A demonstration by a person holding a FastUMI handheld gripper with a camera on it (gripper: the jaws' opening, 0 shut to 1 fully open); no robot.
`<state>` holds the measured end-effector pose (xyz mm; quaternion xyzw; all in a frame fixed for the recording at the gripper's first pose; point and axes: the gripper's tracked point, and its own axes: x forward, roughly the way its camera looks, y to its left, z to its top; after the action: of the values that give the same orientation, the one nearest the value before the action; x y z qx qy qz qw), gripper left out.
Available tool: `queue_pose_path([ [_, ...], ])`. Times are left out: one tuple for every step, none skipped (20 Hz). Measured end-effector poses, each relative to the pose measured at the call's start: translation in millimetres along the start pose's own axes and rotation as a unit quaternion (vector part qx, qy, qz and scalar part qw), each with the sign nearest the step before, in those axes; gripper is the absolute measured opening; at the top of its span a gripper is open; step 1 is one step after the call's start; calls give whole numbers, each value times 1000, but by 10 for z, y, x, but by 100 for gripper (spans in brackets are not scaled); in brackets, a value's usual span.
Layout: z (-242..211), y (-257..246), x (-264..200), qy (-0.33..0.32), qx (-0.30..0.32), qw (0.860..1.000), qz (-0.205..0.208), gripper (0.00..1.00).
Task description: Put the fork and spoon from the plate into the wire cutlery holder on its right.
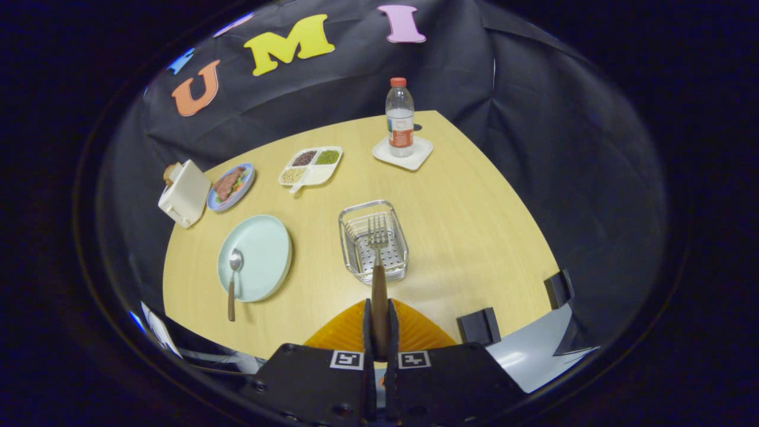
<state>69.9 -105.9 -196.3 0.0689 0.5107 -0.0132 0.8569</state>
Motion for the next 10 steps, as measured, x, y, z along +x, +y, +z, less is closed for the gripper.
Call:
queue_pose_path([
  [10,-2,-2,1,1,1000,0,6],
  [28,2,5,-2,2,1000,-1,8],
  [47,7,-1,-4,5,1000,0,9],
  [74,1,2,-7,9,1000,-2,9],
  [105,14,0,-12,11,1000,-2,11],
  [124,32,-18,-17,13,1000,0,12],
  [182,54,-26,-29,17,999,6,14],
  [220,73,-32,-40,20,999,9,23],
  [244,56,-47,-47,21,999,5,29],
  [270,47,-59,-54,20,998,3,35],
])
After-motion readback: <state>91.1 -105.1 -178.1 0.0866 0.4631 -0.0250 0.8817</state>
